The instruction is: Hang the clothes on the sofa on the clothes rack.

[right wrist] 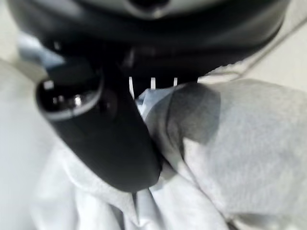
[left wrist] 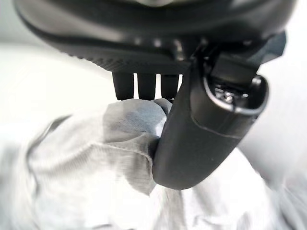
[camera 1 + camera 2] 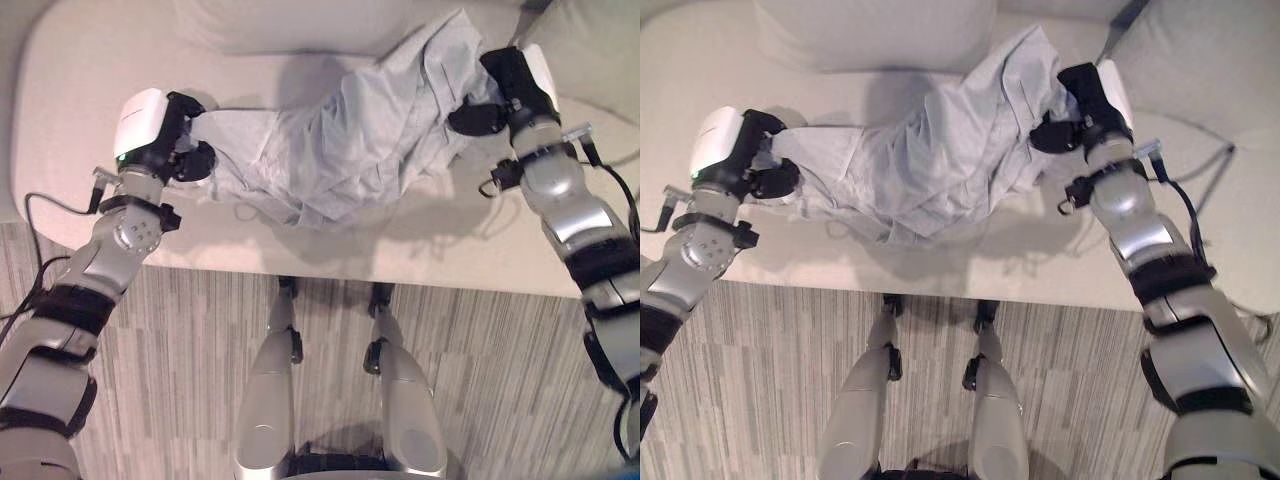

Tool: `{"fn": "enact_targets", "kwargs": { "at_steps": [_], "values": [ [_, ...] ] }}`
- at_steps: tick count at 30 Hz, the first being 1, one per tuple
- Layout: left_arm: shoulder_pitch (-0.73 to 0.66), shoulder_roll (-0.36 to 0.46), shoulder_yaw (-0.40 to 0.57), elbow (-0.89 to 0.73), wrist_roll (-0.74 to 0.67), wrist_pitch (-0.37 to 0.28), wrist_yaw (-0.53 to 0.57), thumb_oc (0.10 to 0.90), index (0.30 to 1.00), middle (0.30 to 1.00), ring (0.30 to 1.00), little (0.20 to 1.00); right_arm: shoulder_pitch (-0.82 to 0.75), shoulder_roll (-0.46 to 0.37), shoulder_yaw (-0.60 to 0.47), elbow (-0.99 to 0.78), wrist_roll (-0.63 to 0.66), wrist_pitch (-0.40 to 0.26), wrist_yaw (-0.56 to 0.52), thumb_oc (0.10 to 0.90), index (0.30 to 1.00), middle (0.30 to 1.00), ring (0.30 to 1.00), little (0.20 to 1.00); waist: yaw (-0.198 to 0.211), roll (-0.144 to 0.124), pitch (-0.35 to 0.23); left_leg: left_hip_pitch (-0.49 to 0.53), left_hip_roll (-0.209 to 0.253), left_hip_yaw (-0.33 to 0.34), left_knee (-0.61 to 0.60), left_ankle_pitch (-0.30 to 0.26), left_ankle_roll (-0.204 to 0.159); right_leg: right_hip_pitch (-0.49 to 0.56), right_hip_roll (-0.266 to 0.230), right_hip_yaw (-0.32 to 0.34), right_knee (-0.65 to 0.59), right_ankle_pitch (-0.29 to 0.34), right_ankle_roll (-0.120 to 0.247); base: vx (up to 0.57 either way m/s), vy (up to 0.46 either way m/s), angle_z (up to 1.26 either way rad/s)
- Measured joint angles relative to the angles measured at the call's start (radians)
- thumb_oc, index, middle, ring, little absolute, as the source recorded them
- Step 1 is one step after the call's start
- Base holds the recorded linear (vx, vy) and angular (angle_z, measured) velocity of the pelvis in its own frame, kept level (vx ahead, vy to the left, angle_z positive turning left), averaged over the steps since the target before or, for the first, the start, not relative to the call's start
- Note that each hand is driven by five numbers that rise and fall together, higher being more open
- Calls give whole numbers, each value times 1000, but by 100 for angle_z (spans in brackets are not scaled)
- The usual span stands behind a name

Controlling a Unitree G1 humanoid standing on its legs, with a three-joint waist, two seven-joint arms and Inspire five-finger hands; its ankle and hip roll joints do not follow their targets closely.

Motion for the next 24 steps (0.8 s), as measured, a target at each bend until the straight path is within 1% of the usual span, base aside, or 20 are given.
{"fn": "enact_targets", "kwargs": {
  "at_steps": [1,4,6,9,10,11,13,14,16,17,18,19,20,21,22,23,24],
  "values": [
    [20,17,23,-21,12,0,-2,400,300,300,300,300,44,-12,-50,-43,-16,1,1,400,300,300,300,300,2,0,-1,25,3,-1,0,-10,-9,29,4,0,-10,-1,-1,161,-61,3],
    [136,22,180,-110,12,-1,2,400,300,300,300,300,191,-26,-221,-183,-40,-9,-16,400,300,300,300,300,2,-4,-4,116,3,-4,-1,-18,-19,123,5,-3,-11,-5,-3,109,-62,2],
    [200,38,250,-161,16,-1,2,400,300,300,300,300,258,-40,-285,-248,-55,-10,-17,400,300,300,300,300,3,-6,-5,173,6,-6,-2,-44,-33,182,8,-4,-11,-13,-5,85,-58,1],
    [243,48,352,-206,21,-2,0,400,300,300,300,300,302,-61,-350,-332,-55,-17,-6,400,300,300,300,300,10,-6,-12,257,12,-8,-2,-60,-31,269,14,-4,-11,-23,-12,79,-56,1],
    [252,52,376,-214,32,-3,3,400,300,300,300,300,312,-65,-357,-357,-55,-25,0,400,300,300,300,300,13,-6,-44,267,16,-11,-4,-72,-37,280,17,-7,-11,-33,-11,58,-44,5],
    [253,55,392,-221,40,-3,1,400,300,300,300,300,314,-75,-364,-373,-55,-26,9,400,300,300,300,300,14,-6,-44,282,18,-7,-3,-75,-39,296,18,-8,-11,-36,-15,16,-39,4],
    [260,62,422,-240,40,-4,5,400,300,300,300,300,314,-103,-369,-401,-55,-49,15,400,300,300,300,300,27,0,-84,303,26,-8,-3,-79,-39,318,22,-12,-11,-43,-22,60,-33,3],
    [259,71,429,-243,42,-3,4,400,300,300,300,300,305,-112,-370,-402,-54,-49,26,400,300,300,300,300,35,1,-83,319,25,-9,1,-79,-39,337,23,-16,-10,-44,-24,48,-9,14],
    [263,82,430,-243,47,-5,3,400,300,300,300,300,307,-127,-371,-403,-54,-52,36,400,300,300,300,300,34,3,-99,352,20,-29,20,-79,-38,393,26,-33,-11,-63,-25,29,52,25],
    [261,87,431,-243,48,-4,2,400,300,300,300,300,303,-136,-372,-402,-54,-51,40,400,300,300,300,300,42,5,-99,359,17,-31,29,-88,-44,407,18,-36,-10,-66,-25,65,162,24],
    [263,89,431,-243,51,-4,0,400,300,300,300,300,303,-153,-372,-401,-54,-51,48,400,300,300,300,300,41,7,-104,367,17,-37,51,-96,-44,430,20,-43,-11,-75,-23,71,207,23],
    [263,91,432,-242,52,-4,0,400,300,300,300,300,303,-154,-375,-401,-53,-51,49,400,300,300,300,300,43,8,-114,374,17,-46,50,-105,-44,445,12,-55,-11,-80,-24,73,204,24],
    [263,92,437,-242,53,-5,0,400,300,300,300,300,303,-156,-377,-401,-53,-51,51,400,300,300,300,300,48,9,-117,384,18,-47,58,-117,-43,460,11,-56,-10,-83,-27,24,407,17],
    [266,93,445,-242,55,-6,0,400,300,300,300,300,304,-165,-378,-403,-53,-51,55,400,300,300,300,300,55,9,-123,384,15,-45,80,-141,-48,471,10,-49,-10,-89,-25,14,431,7],
    [267,93,448,-242,55,-6,1,400,300,300,300,300,304,-165,-378,-404,-53,-51,55,400,300,300,300,300,55,9,-125,384,15,-45,82,-143,-48,473,9,-49,-10,-89,-25,28,609,28],
    [251,111,453,-207,55,-24,3,400,300,300,300,300,317,-162,-383,-409,-51,-52,57,400,300,300,300,300,47,-39,-136,318,38,32,224,-237,-75,474,-51,-29,-10,-88,-37,49,461,26],
    [251,123,452,-196,55,-23,5,400,300,300,300,300,322,-164,-388,-409,-52,-51,60,400,300,300,300,300,50,-56,-138,290,96,30,324,-256,-86,477,-71,-27,-9,-86,-32,35,523,21]
  ]
}}
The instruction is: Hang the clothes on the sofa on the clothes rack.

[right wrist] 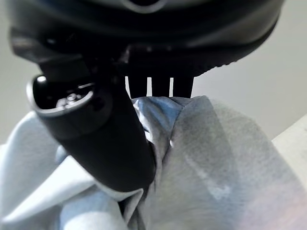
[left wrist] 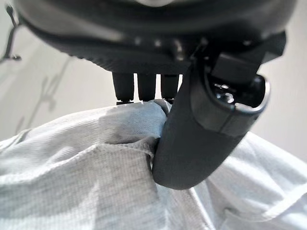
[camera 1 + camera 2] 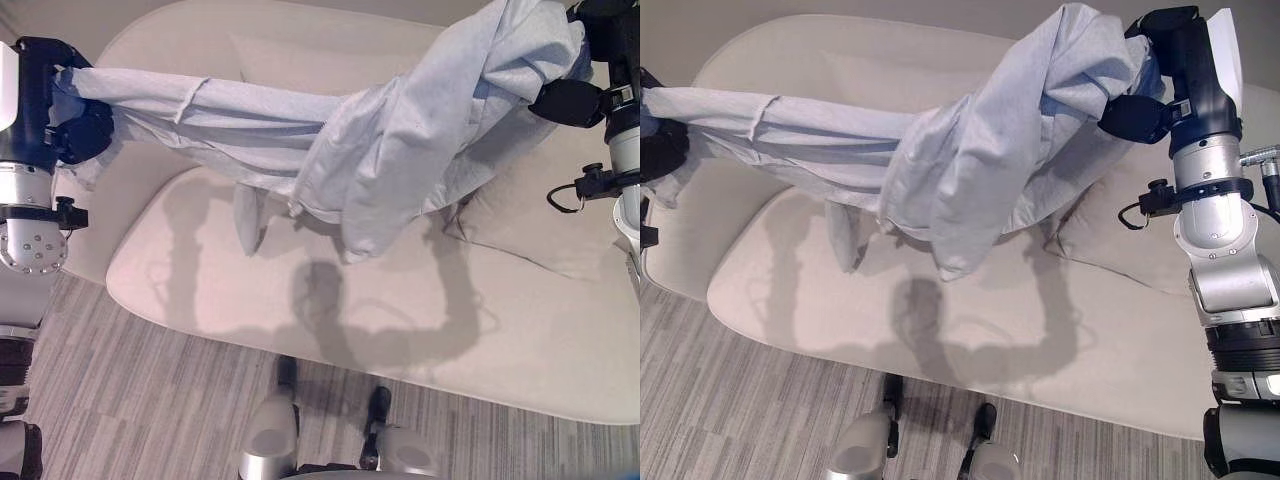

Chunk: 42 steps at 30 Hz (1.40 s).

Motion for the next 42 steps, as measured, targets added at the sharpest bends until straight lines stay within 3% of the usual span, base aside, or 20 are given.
{"fn": "enact_targets", "kwargs": {
  "at_steps": [2,3,4,5,6,8,11,13,15,16,17,22,30,34,36,38,39,40,41,42],
  "values": [
    [2,20,-2,15,0,-13,1,400,300,300,300,300,34,0,-47,-4,1,0,5,400,300,300,300,300,-2,16,-18,12,112,-71,33,-18,-75,18,-2,-2,3,-3,10,4,471,3],
    [2,21,-2,14,0,-18,4,400,300,300,300,300,40,-5,-54,-3,1,0,5,400,300,300,300,300,-13,24,-29,31,124,-91,-6,12,-71,20,-6,-6,13,-15,27,-7,417,29],
    [15,19,-4,7,0,-26,8,400,300,300,300,300,52,-30,-67,0,1,0,5,400,300,300,300,300,-36,71,-58,79,150,-104,-75,129,-61,31,-17,-14,27,-19,77,-29,628,52],
    [12,18,-17,-8,1,-44,14,400,300,300,300,300,106,-44,-122,-21,1,-19,-1,400,300,300,300,300,-56,99,-88,103,135,-77,-129,47,-116,40,-32,-43,35,-27,108,-85,440,60],
    [7,23,-16,-9,1,-46,16,400,300,300,300,300,117,-32,-130,-20,2,-19,-10,400,300,300,300,300,-67,78,-95,114,103,-75,-157,47,-116,36,-68,-50,42,-20,116,-160,608,40],
    [-52,44,-63,26,-4,-38,21,400,300,300,300,300,121,-4,-108,-17,1,-8,-14,400,300,300,300,300,-43,29,-125,108,-5,-24,-182,59,-51,-31,-180,-114,96,79,98,-230,705,-1],
    [-117,50,-109,60,-7,-17,31,400,300,300,300,300,116,-5,-37,2,5,-7,-26,400,300,300,300,300,-30,16,-143,107,-80,-36,-199,64,8,-58,-256,-159,170,148,65,-136,519,22],
    [-161,69,-125,63,-14,10,39,400,300,300,300,300,62,-5,21,42,12,-6,-27,400,300,300,300,300,3,12,-151,100,-103,-52,-210,65,53,-107,-191,-78,260,30,147,-151,510,44],
    [-243,74,-210,113,-19,24,52,400,300,300,300,300,-55,-29,101,123,42,-7,-32,400,300,300,300,300,4,40,-148,101,-85,-119,-230,92,65,-153,-73,-36,465,-224,106,-125,286,67],
    [-249,76,-216,111,-19,26,53,400,300,300,300,300,-70,-33,105,128,48,-3,-32,400,300,300,300,300,6,44,-150,106,-77,-126,-253,110,62,-158,-37,-33,473,-265,37,-101,213,71],
    [-251,84,-220,111,-19,24,57,400,300,300,300,300,-95,-46,106,127,50,-8,-35,400,300,300,300,300,25,38,-152,107,-90,-136,-261,118,54,-116,9,-11,409,-284,35,-79,107,49],
    [-253,61,-225,109,-27,22,57,400,300,300,300,300,-214,-62,144,184,81,0,-51,400,300,300,300,300,58,27,-155,102,-121,-175,-260,149,56,5,45,20,243,-287,54,-93,82,59],
    [-227,38,-227,111,-66,36,55,400,300,300,300,300,-250,-106,185,173,78,-3,-57,400,300,300,300,300,93,14,-176,26,-116,-138,-285,184,51,20,57,-71,189,-260,40,-40,308,39],
    [-222,28,-231,108,-66,40,55,400,300,300,300,300,-164,-106,179,155,78,-1,-58,400,300,300,300,300,32,-12,-180,19,-108,33,-297,146,138,38,30,-69,192,-252,31,90,370,47],
    [-234,23,-260,118,-66,22,56,400,300,300,300,300,-79,-96,151,159,79,-1,-59,400,300,300,300,300,-30,-49,-171,-13,-76,145,-170,68,160,54,-22,-36,244,-249,5,247,745,78],
    [-249,29,-309,131,-67,11,63,400,300,300,300,300,-20,-76,133,161,78,10,-63,400,300,300,300,300,-39,-82,-178,-102,14,44,134,-18,126,75,-57,-19,244,-258,3,214,542,6],
    [-255,28,-336,132,-69,11,63,400,300,300,300,300,-12,-78,125,158,78,10,-64,400,300,300,300,300,-52,-62,-191,-111,93,-20,113,8,24,95,-53,-19,230,-257,9,194,467,-5],
    [-258,28,-350,129,-68,6,63,400,300,300,300,300,-3,-79,103,156,78,10,-65,400,300,300,300,300,-59,-43,-202,-95,128,-50,27,49,-23,94,-51,-13,229,-250,27,290,664,-10],
    [-260,27,-371,118,-68,-7,63,400,300,300,300,300,-6,-82,82,164,79,14,-77,400,300,300,300,300,-70,-6,-215,-50,153,-89,-96,170,-16,91,-63,-3,246,-246,63,312,882,-1],
    [-275,23,-388,112,-68,0,56,400,300,300,300,300,1,-64,74,160,78,31,-90,400,300,300,300,300,-93,-17,-216,-15,109,-87,-118,112,-93,101,-119,-25,267,-200,141,221,812,-3]
  ]
}}
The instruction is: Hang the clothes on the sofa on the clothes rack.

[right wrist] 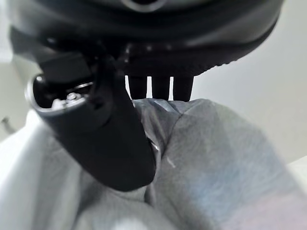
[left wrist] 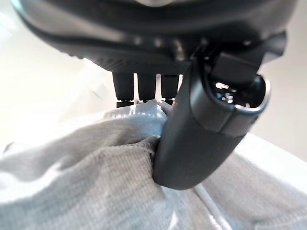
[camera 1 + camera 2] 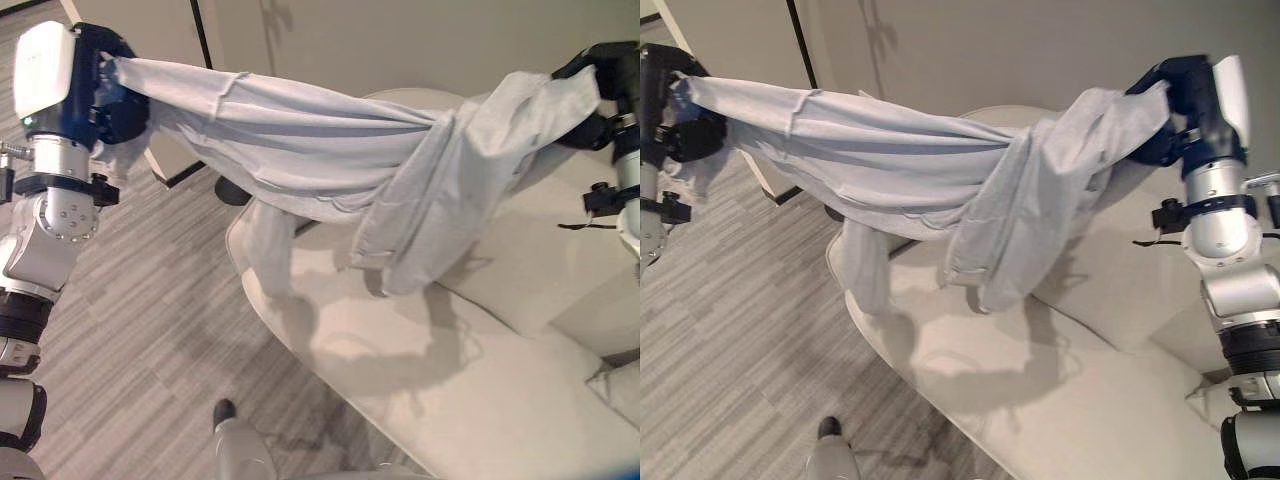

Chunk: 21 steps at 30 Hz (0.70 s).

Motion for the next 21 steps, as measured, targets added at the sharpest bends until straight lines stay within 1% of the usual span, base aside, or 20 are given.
{"fn": "enact_targets", "kwargs": {
  "at_steps": [1,2,3,4,5,6,7,8,9,10,11,12,13,14,16,17,18,19,20,21],
  "values": [
    [-21,-17,-8,6,-11,6,-3,400,300,300,300,300,1,0,2,-2,-5,-1,4,400,300,300,300,300,-2,0,6,-1,-27,25,9,-9,10,-90,-48,-14,132,67,-8,141,847,2],
    [-32,-32,-23,10,-28,21,-3,400,300,300,300,300,17,19,-4,-15,-13,6,7,400,300,300,300,300,-4,-1,13,4,-43,34,27,4,46,-178,-107,-25,257,111,-49,36,651,-34],
    [-33,-39,-26,13,-36,28,-2,400,300,300,300,300,11,19,13,-25,-19,9,11,400,300,300,300,300,12,7,18,38,-63,49,9,6,78,-246,-147,-35,274,72,-42,31,696,-53],
    [-41,-39,-25,22,-37,30,0,400,300,300,300,300,2,15,16,-48,-32,5,11,400,300,300,300,300,14,10,20,60,-75,80,0,-5,93,-246,-120,-58,53,76,-22,7,631,-29],
    [-77,-33,-35,42,-36,34,-4,400,300,300,300,300,-6,13,16,-60,-37,0,10,400,300,300,300,300,-2,2,18,59,-114,86,-3,-10,105,-225,-83,-54,-157,181,-89,9,553,52],
    [-114,-48,-52,41,-37,41,-2,400,300,300,300,300,-10,5,14,-56,-36,0,2,400,300,300,300,300,-34,-2,19,69,-141,98,-15,-26,127,-225,-68,-111,-136,284,-158,24,495,62],
    [-120,-54,-58,28,-36,32,-4,400,300,300,300,300,-20,5,14,-46,-34,5,-6,400,300,300,300,300,-18,7,18,93,-140,102,-36,-26,126,-236,-72,-74,-117,312,-120,28,422,44],
    [-129,-50,-58,10,-36,22,-4,400,300,300,300,300,-31,-3,14,-42,-33,6,-6,400,300,300,300,300,-11,9,14,99,-146,105,-48,-28,125,-235,-68,-35,-120,328,-98,16,261,12],
    [-159,-76,-55,15,-37,21,3,400,300,300,300,300,-87,-31,52,-6,-28,5,-10,400,300,300,300,300,-12,34,21,106,-140,112,-70,-23,134,-264,-70,-16,-49,316,-89,15,219,27],
    [-173,-84,-63,17,-37,24,0,400,300,300,300,300,-114,-43,65,10,-28,7,-7,400,300,300,300,300,-13,55,23,116,-118,109,-97,-21,135,-305,-67,4,5,279,-80,50,211,17],
    [-183,-77,-64,13,-36,22,-3,400,300,300,300,300,-146,-45,71,14,-26,5,-5,400,300,300,300,300,-1,67,25,128,-109,110,-126,-22,134,-344,-19,39,-10,199,-69,76,249,6],
    [-191,-84,-34,17,-37,29,-2,400,300,300,300,300,-171,-45,80,20,-20,-5,-4,400,300,300,300,300,-4,72,27,130,-76,97,-145,-20,131,-353,105,129,-107,151,-49,45,139,26],
    [-196,-92,-26,22,-37,43,-2,400,300,300,300,300,-192,-51,94,20,-19,-5,3,400,300,300,300,300,-15,44,28,134,-89,85,-156,-15,122,-340,200,184,-178,185,-140,35,68,56],
    [-173,-113,-31,21,-41,51,-9,400,300,300,300,300,-203,-66,96,23,-19,-5,5,400,300,300,300,300,-16,62,33,146,-82,86,-156,3,119,-283,203,206,-230,225,-117,43,29,45],
    [-153,-114,-33,16,-36,47,-26,400,300,300,300,300,-243,-95,132,51,-19,4,9,400,300,300,300,300,-2,39,44,136,-95,90,-114,-16,107,-244,186,192,-259,232,-127,82,11,10],
    [-145,-114,-30,11,-36,47,-26,400,300,300,300,300,-257,-99,128,53,-17,5,7,400,300,300,300,300,-3,32,43,169,-142,59,-201,-21,106,-240,178,187,-262,231,-127,76,11,-12],
    [-142,-114,-21,7,-37,47,-26,400,300,300,300,300,-283,-99,133,54,-9,7,8,400,300,300,300,300,0,41,40,181,-188,47,-210,16,113,-241,183,190,-265,231,-127,87,1,-10],
    [-145,-112,-14,-2,-37,47,-27,400,300,300,300,300,-287,-99,138,52,0,7,6,400,300,300,300,300,-10,47,41,187,-184,118,-207,0,114,-233,194,187,-268,229,-126,39,19,-21],
    [-145,-112,-1,-14,-37,42,-27,400,300,300,300,300,-288,-99,156,58,0,7,8,400,300,300,300,300,-9,22,52,199,-186,110,-195,3,113,-223,191,186,-268,230,-126,36,17,-20],
    [-144,-112,1,-14,-37,42,-27,400,300,300,300,300,-288,-98,165,59,0,7,10,400,300,300,300,300,-4,5,60,203,-190,109,-177,3,113,-215,187,184,-268,230,-126,42,69,-19]
  ]
}}
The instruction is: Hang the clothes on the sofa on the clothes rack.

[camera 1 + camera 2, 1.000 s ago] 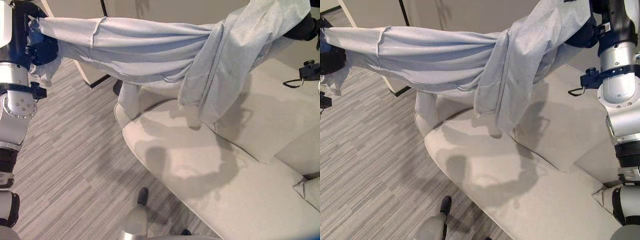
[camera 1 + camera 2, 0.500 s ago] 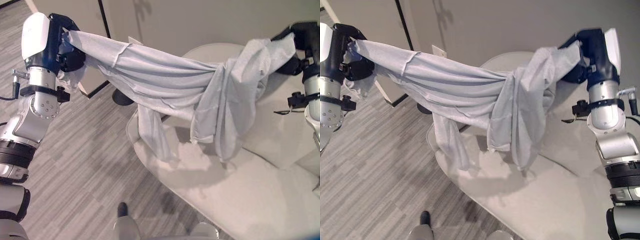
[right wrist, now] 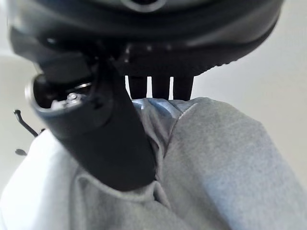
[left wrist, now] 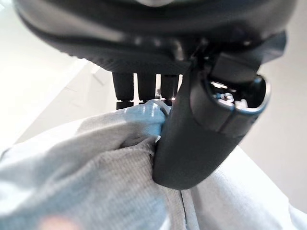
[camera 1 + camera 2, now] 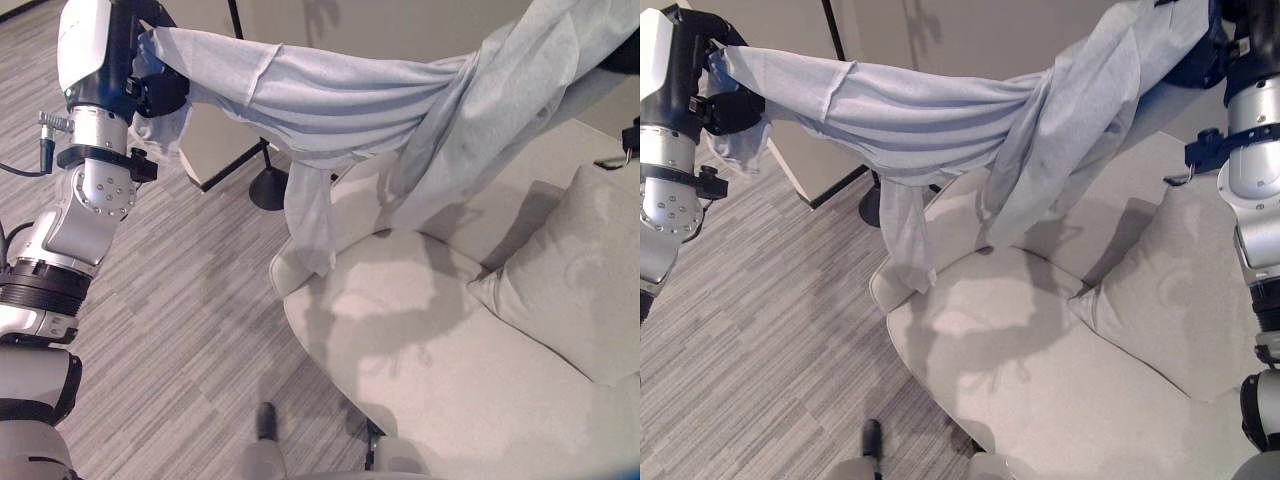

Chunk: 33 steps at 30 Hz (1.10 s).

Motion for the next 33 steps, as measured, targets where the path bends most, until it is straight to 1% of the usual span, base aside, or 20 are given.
{"fn": "enact_targets", "kwargs": {
  "at_steps": [2,9,11,12,13,14,16,17,18,20,21,22,23,24,26,27,28,29,31,33],
  "values": [
    [15,-6,11,7,0,5,-11,400,300,300,300,300,7,10,1,-1,0,-1,1,400,300,300,300,300,-7,-37,20,-16,-9,-1,87,-4,-6,38,-16,-43,0,3,-3,49,113,10],
    [7,-4,12,-2,0,5,-16,400,300,300,300,300,51,45,-88,-21,0,-1,0,400,300,300,300,300,-4,-35,20,-11,9,-16,81,-13,-16,45,-19,-37,0,-8,-5,83,281,6],
    [7,-8,4,-1,-1,5,-17,400,300,300,300,300,78,46,-105,-26,-1,0,-3,400,300,300,300,300,-20,-35,20,-39,19,-25,101,-56,2,38,-41,-15,1,-15,-10,70,407,4],
    [3,-14,-4,3,0,-1,-19,400,300,300,300,300,98,47,-115,-26,-1,4,-2,400,300,300,300,300,-30,-16,17,-31,42,-43,75,-71,-8,28,-42,-15,1,-19,-2,109,568,9],
    [-12,-11,-18,9,0,-6,-18,400,300,300,300,300,126,73,-136,-29,-1,5,-13,400,300,300,300,300,-42,-25,23,-62,65,-46,137,-137,-8,22,-56,0,1,-21,-3,170,816,5],
    [-25,-14,-46,19,-3,-7,-14,400,300,300,300,300,163,87,-154,-36,0,8,-20,400,300,300,300,300,-52,-34,28,-71,105,-66,163,-145,-21,11,-82,9,6,-16,11,168,673,10],
    [-26,-21,-98,36,-13,-4,-16,400,300,300,300,300,178,100,-154,-31,0,13,-22,400,300,300,300,300,-62,-2,29,-45,145,-178,156,-108,-11,-5,-116,38,24,-19,54,209,728,-19],
    [-26,-44,-113,38,-26,-2,-15,400,300,300,300,300,208,101,-173,-48,-1,13,-21,400,300,300,300,300,-67,35,25,-23,132,-215,139,-195,-129,-13,-147,71,25,5,97,216,738,-35],
    [-28,-34,-117,32,-26,-4,-15,400,300,300,300,300,235,129,-188,-57,-2,8,-26,400,300,300,300,300,-68,10,31,-17,100,-205,145,-207,-128,-13,-186,74,25,8,100,189,702,-33],
    [-32,-44,-128,33,-32,5,-15,400,300,300,300,300,310,151,-190,-68,-3,13,-11,400,300,300,300,300,-79,-21,30,-34,16,-177,180,-216,-70,-44,-255,36,28,129,53,8,671,-21],
    [-32,-40,-130,32,-32,5,-16,400,300,300,300,300,322,168,-189,-63,-3,15,-11,400,300,300,300,300,-72,-27,28,-18,-4,-149,160,-210,-53,-66,-271,20,51,155,33,-94,823,-50],
    [-32,-34,-126,32,-33,4,-8,400,300,300,300,300,315,192,-190,-65,-3,20,-13,400,300,300,300,300,-44,-30,25,-18,-24,-108,166,-217,-31,-107,-277,-5,60,223,46,-113,856,-95],
    [-39,-21,-127,29,-35,5,-10,400,300,300,300,300,296,211,-178,-66,-2,23,-14,400,300,300,300,300,-22,-24,23,-31,-19,-67,176,-227,-5,-149,-279,-30,61,267,13,-91,581,-83],
    [-53,-32,-126,23,-34,5,-10,400,300,300,300,300,299,207,-174,-70,-3,25,-13,400,300,300,300,300,-31,-18,21,-39,-39,-64,175,-226,16,-168,-284,-23,87,277,8,-107,623,-42],
    [-54,-48,-128,1,-34,4,-14,400,300,300,300,300,300,203,-165,-65,-3,32,-13,400,300,300,300,300,-31,0,14,-34,-28,-59,168,-218,25,-208,-261,16,168,229,45,-108,340,-13],
    [-62,-56,-128,-11,-35,3,-13,400,300,300,300,300,283,198,-149,-59,0,33,-15,400,300,300,300,300,-26,10,15,-31,-21,-49,167,-220,31,-234,-193,32,279,86,106,-74,285,-27],
    [-80,-57,-128,-13,-34,3,-16,400,300,300,300,300,250,177,-120,-58,-1,32,-13,400,300,300,300,300,-28,19,15,-20,9,-52,137,-207,18,-251,-114,34,359,-65,39,-31,225,-33],
    [-85,-56,-118,-18,-34,2,-16,400,300,300,300,300,207,159,-109,-59,-1,29,-6,400,300,300,300,300,-24,21,12,-11,-2,-45,111,-202,12,-219,-93,14,300,-59,34,-65,334,-23],
    [-84,-66,-109,-17,-34,5,-22,400,300,300,300,300,169,149,-99,-52,-1,27,-3,400,300,300,300,300,-35,24,11,-5,0,-53,105,-191,2,-188,-86,47,253,-53,41,-44,180,-5],
    [-78,-91,-108,-18,-32,7,-37,400,300,300,300,300,140,109,-69,-36,-1,29,-1,400,300,300,300,300,-36,20,12,-2,3,-67,159,-185,-11,-125,-80,60,184,-39,34,-22,105,0]
  ]
}}
